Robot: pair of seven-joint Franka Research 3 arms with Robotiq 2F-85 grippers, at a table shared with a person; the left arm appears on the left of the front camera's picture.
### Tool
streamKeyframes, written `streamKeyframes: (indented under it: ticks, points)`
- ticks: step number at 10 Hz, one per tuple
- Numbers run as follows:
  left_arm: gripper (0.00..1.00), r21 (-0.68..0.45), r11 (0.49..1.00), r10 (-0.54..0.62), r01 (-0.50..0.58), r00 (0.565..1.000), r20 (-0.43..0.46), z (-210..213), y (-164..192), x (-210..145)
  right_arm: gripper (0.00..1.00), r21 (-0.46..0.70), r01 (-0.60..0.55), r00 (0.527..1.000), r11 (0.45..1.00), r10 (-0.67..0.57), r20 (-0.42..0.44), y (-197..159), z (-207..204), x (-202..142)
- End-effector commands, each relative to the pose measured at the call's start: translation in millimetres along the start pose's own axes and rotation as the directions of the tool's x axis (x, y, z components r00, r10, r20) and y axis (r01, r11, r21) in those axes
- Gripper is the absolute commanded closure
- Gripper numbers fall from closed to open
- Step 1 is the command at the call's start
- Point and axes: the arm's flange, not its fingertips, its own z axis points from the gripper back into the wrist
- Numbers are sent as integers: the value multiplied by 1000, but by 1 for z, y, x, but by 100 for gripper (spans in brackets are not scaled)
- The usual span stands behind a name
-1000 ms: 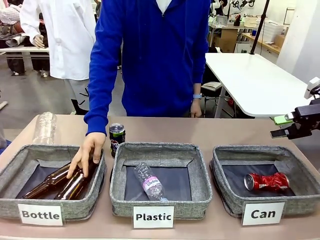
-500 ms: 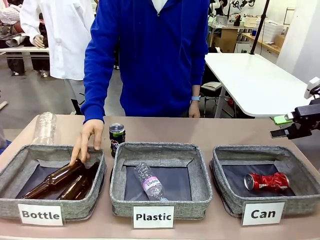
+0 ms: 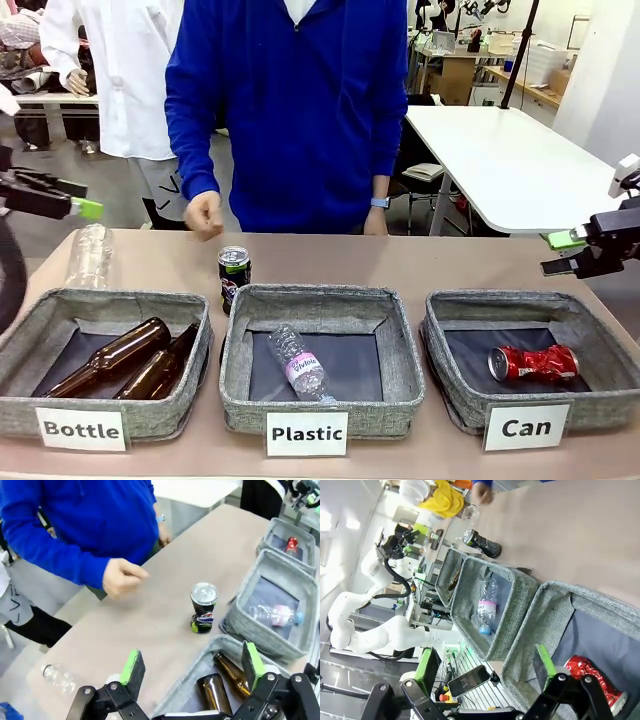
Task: Sort the can waste into the basket.
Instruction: Pick up the can waste from the table and place it in the right Fabric basket.
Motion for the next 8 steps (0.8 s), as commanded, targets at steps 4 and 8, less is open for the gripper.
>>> streamKeyframes:
  ticks: [4, 8]
  points:
    - [0, -41, 999, 12, -12, 1000, -8, 10, 3, -9, 0, 8, -18, 1000, 1000, 18, -3, 1, 2, 0]
    - [0, -196, 921, -338, 336, 941, 27, -70, 40, -13, 0, 8, -18, 1000, 1000, 18, -3, 1, 2, 0]
